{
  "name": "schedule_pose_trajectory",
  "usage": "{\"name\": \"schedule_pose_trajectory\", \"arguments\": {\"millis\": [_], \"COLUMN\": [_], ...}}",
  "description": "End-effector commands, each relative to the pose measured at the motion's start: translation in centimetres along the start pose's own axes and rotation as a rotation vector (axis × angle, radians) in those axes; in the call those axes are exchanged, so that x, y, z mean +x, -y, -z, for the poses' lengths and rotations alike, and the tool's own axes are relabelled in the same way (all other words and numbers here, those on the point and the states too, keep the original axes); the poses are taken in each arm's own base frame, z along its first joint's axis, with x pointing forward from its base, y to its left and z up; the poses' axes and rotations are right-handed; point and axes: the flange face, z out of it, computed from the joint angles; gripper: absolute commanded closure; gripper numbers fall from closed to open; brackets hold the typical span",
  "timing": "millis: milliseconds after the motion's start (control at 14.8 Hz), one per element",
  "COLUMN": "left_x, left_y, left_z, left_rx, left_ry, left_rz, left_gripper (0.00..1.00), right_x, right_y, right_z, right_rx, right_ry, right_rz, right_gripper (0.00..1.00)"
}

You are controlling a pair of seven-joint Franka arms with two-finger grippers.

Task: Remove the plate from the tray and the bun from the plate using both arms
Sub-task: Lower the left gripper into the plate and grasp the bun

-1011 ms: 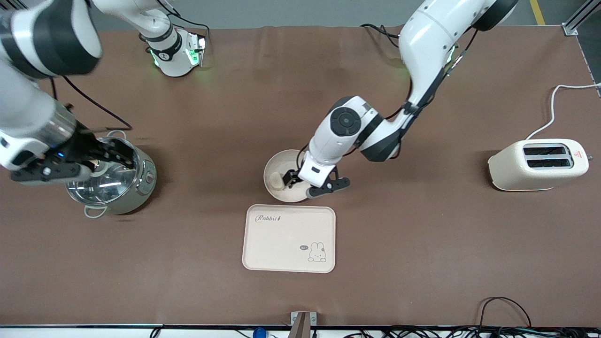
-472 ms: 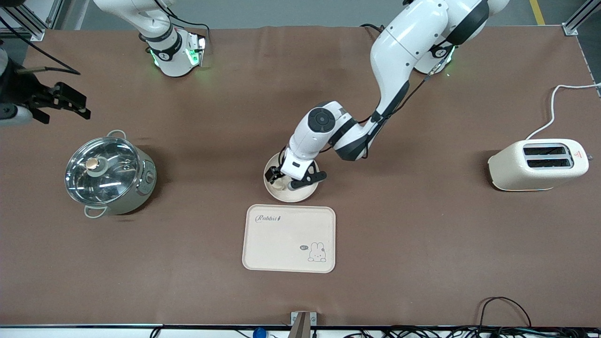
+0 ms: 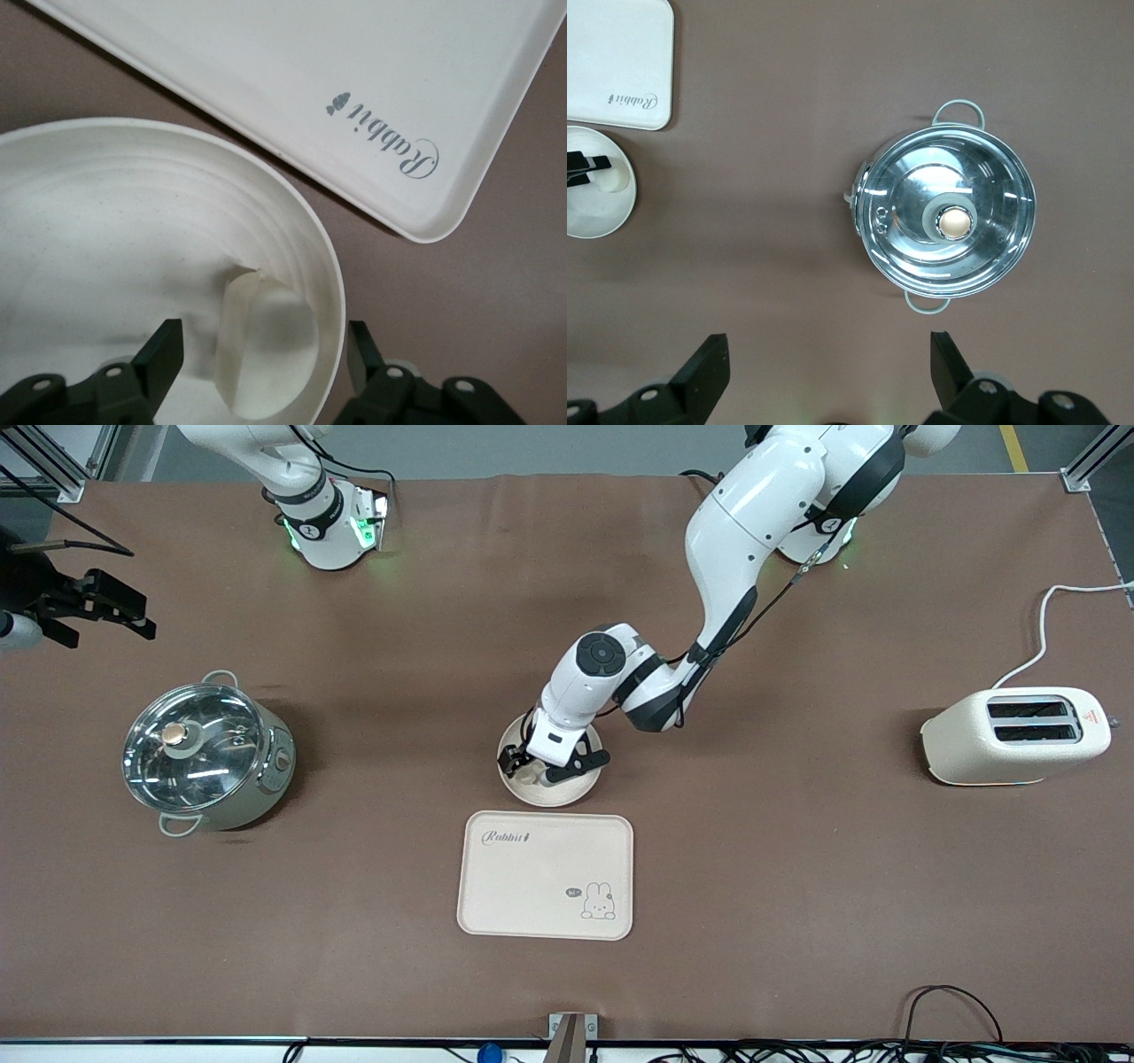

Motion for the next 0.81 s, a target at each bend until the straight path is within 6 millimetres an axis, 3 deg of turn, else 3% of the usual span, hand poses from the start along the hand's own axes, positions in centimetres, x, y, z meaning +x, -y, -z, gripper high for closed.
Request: {"name": "schedule_pose_trajectory", "arguments": {"millis": [0, 202, 270, 539, 742], "left_x": [-0.1, 0.0, 0.0, 0.3, 2.6], "left_y": [-0.8, -0.8, -0.7, -1.1, -2.0], "left_z": [0.0, 0.0, 0.0, 1.0, 6.3], "left_rx": [-0.019, -0.019, -0.017, -0.014, 0.149], "left_ry": [-0.019, -0.019, -0.019, -0.029, -0.069], "left_rz": [0.001, 0.004, 0.002, -0.005, -0.067], "left_gripper": [0.61, 0.95, 0.99, 1.00, 1.00], "right_x": [-0.8, -0.7, -0.7, -0.7, -0.6], "right_y": [0.2, -0.3, -0.3, -0.2, -0.2], "right_z": [0.5, 0.5, 0.4, 1.1, 1.2], "right_rx": [-0.021, -0.022, -0.022, -0.024, -0.023], "right_ry": [-0.007, -0.014, -0.009, -0.024, -0.029], "right_rz": [0.014, 0.007, 0.008, 0.008, 0.007], "right_gripper": [0.00, 0.00, 0.00, 0.00, 0.00]}}
